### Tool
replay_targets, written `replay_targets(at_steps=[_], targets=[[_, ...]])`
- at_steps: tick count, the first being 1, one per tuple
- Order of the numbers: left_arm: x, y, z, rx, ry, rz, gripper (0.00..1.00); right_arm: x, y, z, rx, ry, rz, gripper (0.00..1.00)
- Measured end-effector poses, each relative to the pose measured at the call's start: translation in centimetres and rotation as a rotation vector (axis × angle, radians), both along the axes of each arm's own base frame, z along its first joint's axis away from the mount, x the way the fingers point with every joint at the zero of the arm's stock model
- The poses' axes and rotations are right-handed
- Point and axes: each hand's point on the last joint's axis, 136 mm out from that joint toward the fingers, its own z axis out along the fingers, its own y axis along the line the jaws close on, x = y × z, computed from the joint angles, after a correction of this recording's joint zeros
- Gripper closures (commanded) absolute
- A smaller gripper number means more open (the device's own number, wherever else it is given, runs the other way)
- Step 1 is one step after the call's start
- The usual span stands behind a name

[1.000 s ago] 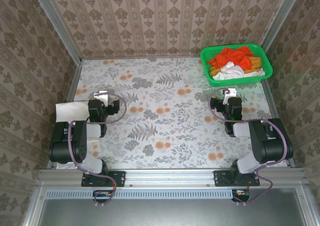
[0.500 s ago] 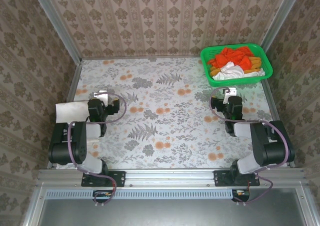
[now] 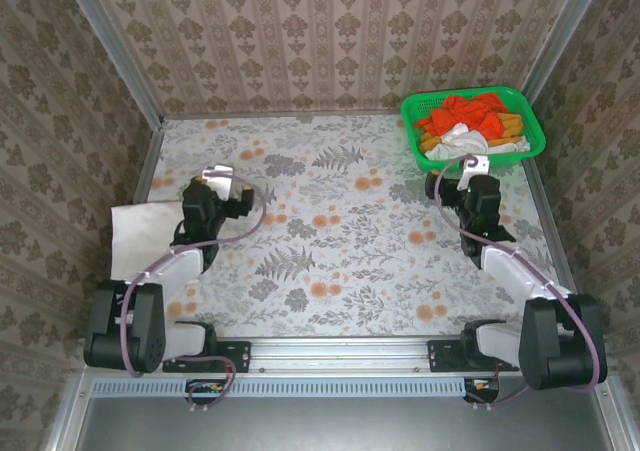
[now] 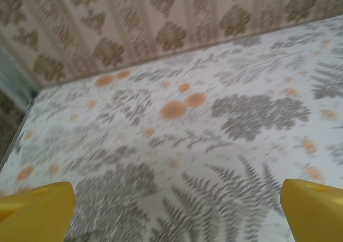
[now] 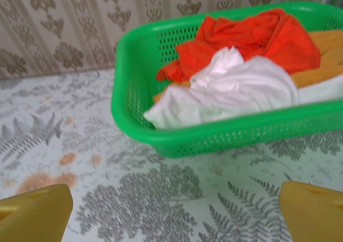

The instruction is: Fold and stack the t-shirts

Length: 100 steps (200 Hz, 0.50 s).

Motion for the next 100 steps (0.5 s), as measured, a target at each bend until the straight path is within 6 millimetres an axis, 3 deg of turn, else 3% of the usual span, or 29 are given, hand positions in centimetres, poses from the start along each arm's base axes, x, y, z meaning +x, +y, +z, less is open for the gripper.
replay_targets(at_steps=[32,52,73,100], targets=[[0.5,-7.1,4.1,0.001,-0.059,-0.177,0.00,2.6,-1.0,5.1,0.058,-0.012,-0.050,0.00],[0.6,-11.6,5.1,-0.004,-0.068,-0.276,0.00,5.3,-2.9,6.8,0.109,0.015,-0.116,0.00],[0.2,-15.9,4.3,0.003,-0.036,-0.368,0.00,8.4,-6.4,6.4,0.170,0.081,-0.210,0.00],[-1.2,-20.2,2.3,0.021,0.017,-0.467,0.00,11.3,-10.6,3.5,0.206,0.186,-0.321,0.00]])
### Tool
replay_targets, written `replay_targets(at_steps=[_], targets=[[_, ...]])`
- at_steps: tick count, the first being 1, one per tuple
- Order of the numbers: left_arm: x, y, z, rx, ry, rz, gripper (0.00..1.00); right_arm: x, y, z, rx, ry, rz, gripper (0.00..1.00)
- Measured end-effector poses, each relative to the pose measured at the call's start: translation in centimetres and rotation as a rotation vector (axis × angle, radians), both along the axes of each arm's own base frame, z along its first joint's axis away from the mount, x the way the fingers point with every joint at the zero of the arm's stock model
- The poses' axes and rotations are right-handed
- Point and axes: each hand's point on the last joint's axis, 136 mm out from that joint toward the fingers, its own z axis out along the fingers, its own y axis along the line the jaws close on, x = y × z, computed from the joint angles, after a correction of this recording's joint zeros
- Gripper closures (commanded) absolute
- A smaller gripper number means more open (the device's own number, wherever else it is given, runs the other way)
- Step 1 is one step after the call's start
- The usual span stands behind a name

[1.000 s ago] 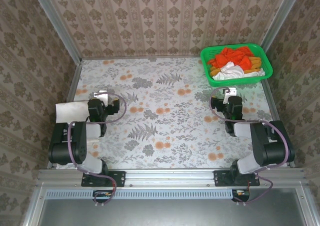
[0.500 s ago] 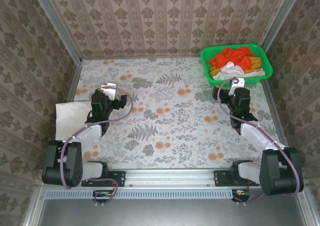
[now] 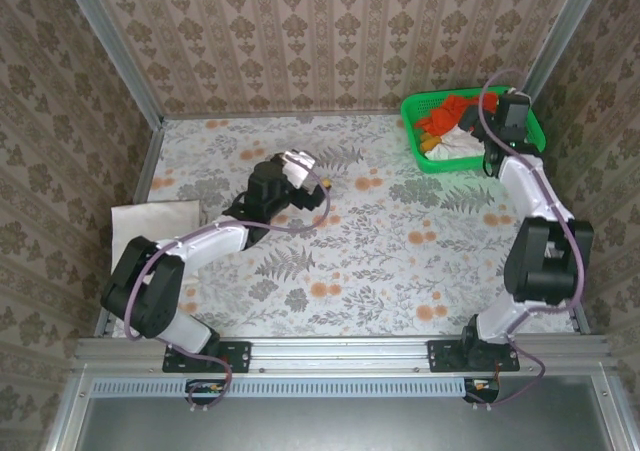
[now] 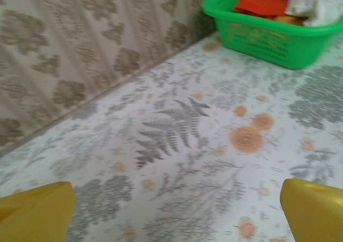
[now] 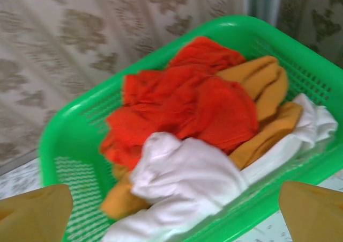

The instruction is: Fold and stack the t-shirts

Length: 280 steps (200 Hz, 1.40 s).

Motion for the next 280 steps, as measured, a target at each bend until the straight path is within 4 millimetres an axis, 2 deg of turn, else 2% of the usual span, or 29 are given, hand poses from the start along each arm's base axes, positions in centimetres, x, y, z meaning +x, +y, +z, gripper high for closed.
replay_targets(at_steps=[23,53,80,105,111,122,142,149,159,194,219,255,280], targets=[[-1.0,-2.4,-0.8,0.010,0.017,-0.056,0.00,2.0,-3.0,-2.7,0.037,0.072,-0.063,0.00],[-2.1,-3.8,-1.6,0.013,0.035,-0.093,0.00,4.4,-6.2,-5.8,0.077,0.139,-0.124,0.00],[-2.7,-4.7,-2.5,0.023,0.052,-0.118,0.00,6.3,-8.2,-8.4,0.105,0.192,-0.157,0.06],[-2.9,-5.6,-3.0,0.029,0.062,-0.136,0.00,7.7,-8.9,-11.0,0.134,0.246,-0.156,0.15],[-2.9,-5.6,-3.1,0.030,0.063,-0.137,0.00,7.9,-8.9,-11.5,0.142,0.258,-0.148,0.18],[-3.0,-5.7,-3.1,0.030,0.063,-0.141,0.00,8.4,-8.8,-12.4,0.157,0.276,-0.132,0.32],[-3.1,-5.8,-3.0,0.029,0.063,-0.143,0.00,8.9,-8.3,-13.2,0.188,0.297,-0.106,0.73],[-3.1,-5.8,-3.0,0.028,0.064,-0.142,0.00,8.9,-8.1,-13.2,0.193,0.301,-0.099,0.87],[-3.1,-5.8,-3.0,0.027,0.066,-0.137,0.00,8.8,-8.0,-13.2,0.199,0.307,-0.094,1.00],[-3.4,-5.3,-3.2,0.023,0.075,-0.114,0.00,8.7,-8.0,-12.7,0.207,0.305,-0.088,1.00],[-3.5,-4.8,-3.3,0.023,0.075,-0.097,0.00,8.1,-7.5,-11.2,0.204,0.288,-0.082,1.00],[-3.3,-4.4,-3.5,0.032,0.074,-0.077,0.00,7.5,-5.6,-6.5,0.185,0.203,-0.039,1.00],[-3.2,-4.3,-3.4,0.028,0.070,-0.072,0.00,7.1,-3.8,-1.8,0.153,0.109,0.010,1.00]])
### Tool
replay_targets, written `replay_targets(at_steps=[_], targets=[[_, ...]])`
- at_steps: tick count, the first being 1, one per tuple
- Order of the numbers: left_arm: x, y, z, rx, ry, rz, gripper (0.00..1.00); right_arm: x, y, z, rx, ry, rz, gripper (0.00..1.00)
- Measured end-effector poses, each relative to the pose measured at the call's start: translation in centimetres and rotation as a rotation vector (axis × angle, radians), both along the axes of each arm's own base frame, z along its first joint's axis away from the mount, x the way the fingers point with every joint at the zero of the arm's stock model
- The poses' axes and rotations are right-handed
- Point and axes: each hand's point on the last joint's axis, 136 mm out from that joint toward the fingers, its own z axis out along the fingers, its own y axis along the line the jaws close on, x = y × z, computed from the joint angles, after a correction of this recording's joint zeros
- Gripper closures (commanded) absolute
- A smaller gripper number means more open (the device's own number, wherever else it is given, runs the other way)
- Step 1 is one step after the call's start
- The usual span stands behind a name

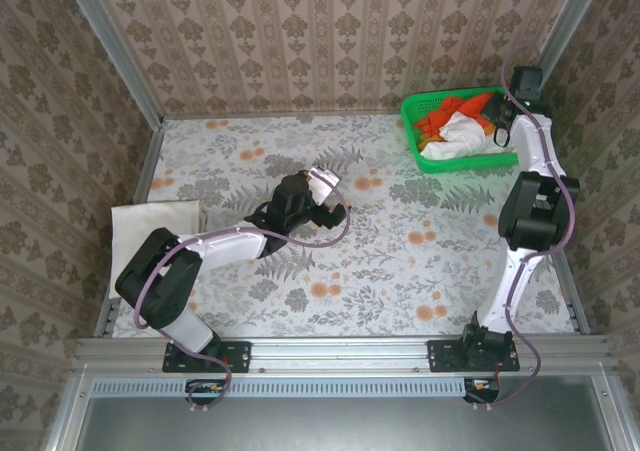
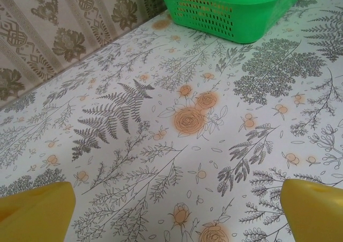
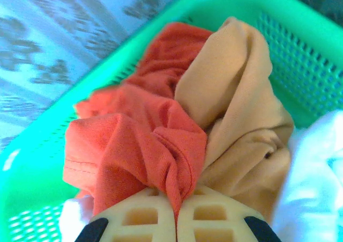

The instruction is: Fold and stack the t-shirts

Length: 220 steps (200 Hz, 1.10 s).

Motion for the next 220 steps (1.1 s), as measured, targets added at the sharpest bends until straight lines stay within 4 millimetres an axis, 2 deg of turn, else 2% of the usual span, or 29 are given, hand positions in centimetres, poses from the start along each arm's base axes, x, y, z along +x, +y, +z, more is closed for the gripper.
replay_targets(at_steps=[44,96,135,155,177,220], targets=[[0.8,0.7,0.4,-0.019,-0.005,0.028,0.00,-0.7,3.5,7.7,-0.051,-0.160,0.084,1.00],[1.7,1.7,0.4,-0.045,0.014,0.069,0.00,-2.2,9.1,13.2,-0.083,-0.266,0.211,1.00],[3.5,3.9,0.6,-0.091,0.041,0.142,0.00,-3.6,13.1,16.9,-0.098,-0.346,0.321,1.00],[4.0,4.5,0.7,-0.114,0.049,0.165,0.00,-3.9,13.8,17.6,-0.117,-0.358,0.353,1.00],[4.2,4.9,0.6,-0.135,0.064,0.177,0.00,-3.6,13.6,17.2,-0.135,-0.339,0.361,1.00],[4.1,5.3,0.1,-0.164,0.093,0.196,0.00,-1.7,13.1,14.4,-0.137,-0.283,0.367,1.00]])
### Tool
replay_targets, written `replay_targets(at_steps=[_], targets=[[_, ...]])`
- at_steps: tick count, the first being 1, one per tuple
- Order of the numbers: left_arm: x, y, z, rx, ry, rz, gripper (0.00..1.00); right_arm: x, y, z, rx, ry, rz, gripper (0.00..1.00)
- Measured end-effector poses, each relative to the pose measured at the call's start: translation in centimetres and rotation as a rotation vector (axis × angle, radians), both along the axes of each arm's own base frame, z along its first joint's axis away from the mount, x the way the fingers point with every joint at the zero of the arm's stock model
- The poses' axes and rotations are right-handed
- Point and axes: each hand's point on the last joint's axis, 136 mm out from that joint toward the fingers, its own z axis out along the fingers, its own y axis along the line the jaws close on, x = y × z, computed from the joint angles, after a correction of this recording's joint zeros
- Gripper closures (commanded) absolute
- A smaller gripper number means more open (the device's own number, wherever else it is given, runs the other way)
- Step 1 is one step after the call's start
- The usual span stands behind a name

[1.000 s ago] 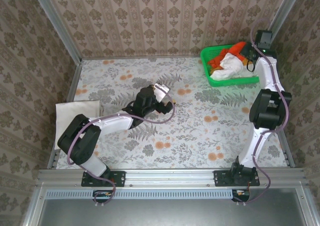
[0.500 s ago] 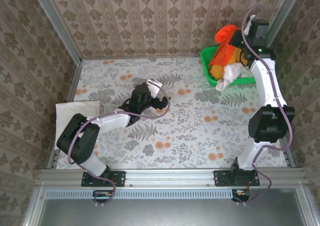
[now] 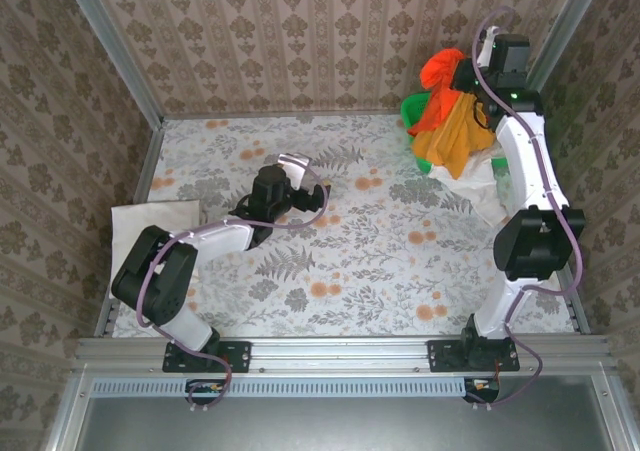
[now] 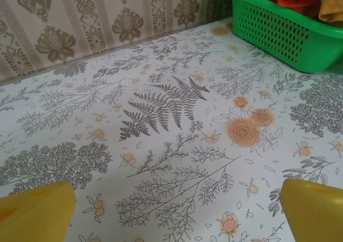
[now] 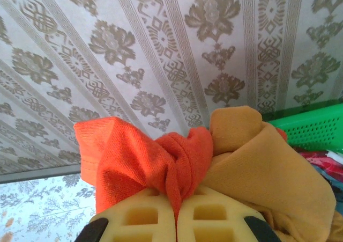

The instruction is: Fold and stack the t-shirts

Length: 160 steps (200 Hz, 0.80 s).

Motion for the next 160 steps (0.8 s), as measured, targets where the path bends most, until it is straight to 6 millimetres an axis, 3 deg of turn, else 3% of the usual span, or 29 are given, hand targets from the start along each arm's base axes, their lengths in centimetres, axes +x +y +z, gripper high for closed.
replay_targets(at_steps=[21,48,76,85,100,109,131,160], targets=[[-0.1,0.2,-0.3,-0.014,0.015,0.005,0.00,0.4,0.3,-0.9,0.004,0.017,0.011,1.00],[0.0,0.1,0.0,-0.036,0.016,0.005,0.00,0.6,-0.4,-0.5,-0.011,0.015,-0.026,1.00],[0.1,0.2,0.1,-0.042,0.015,0.004,0.00,2.2,-4.2,-1.0,-0.005,0.029,-0.140,1.00],[0.2,0.3,0.1,-0.043,0.016,0.006,0.00,2.5,-5.9,-2.4,-0.001,0.053,-0.187,0.82],[0.2,0.4,0.1,-0.043,0.017,0.008,0.00,3.3,-8.5,-5.5,0.013,0.106,-0.247,0.27],[0.2,0.4,0.0,-0.044,0.018,0.009,0.00,3.9,-9.8,-7.7,0.017,0.146,-0.266,0.12],[0.1,0.5,-0.4,-0.042,0.029,0.012,0.00,4.3,-11.9,-13.0,0.017,0.245,-0.295,0.05],[-0.1,0.6,-0.7,-0.037,0.038,0.012,0.00,1.7,-10.6,-17.9,0.018,0.355,-0.282,0.05]])
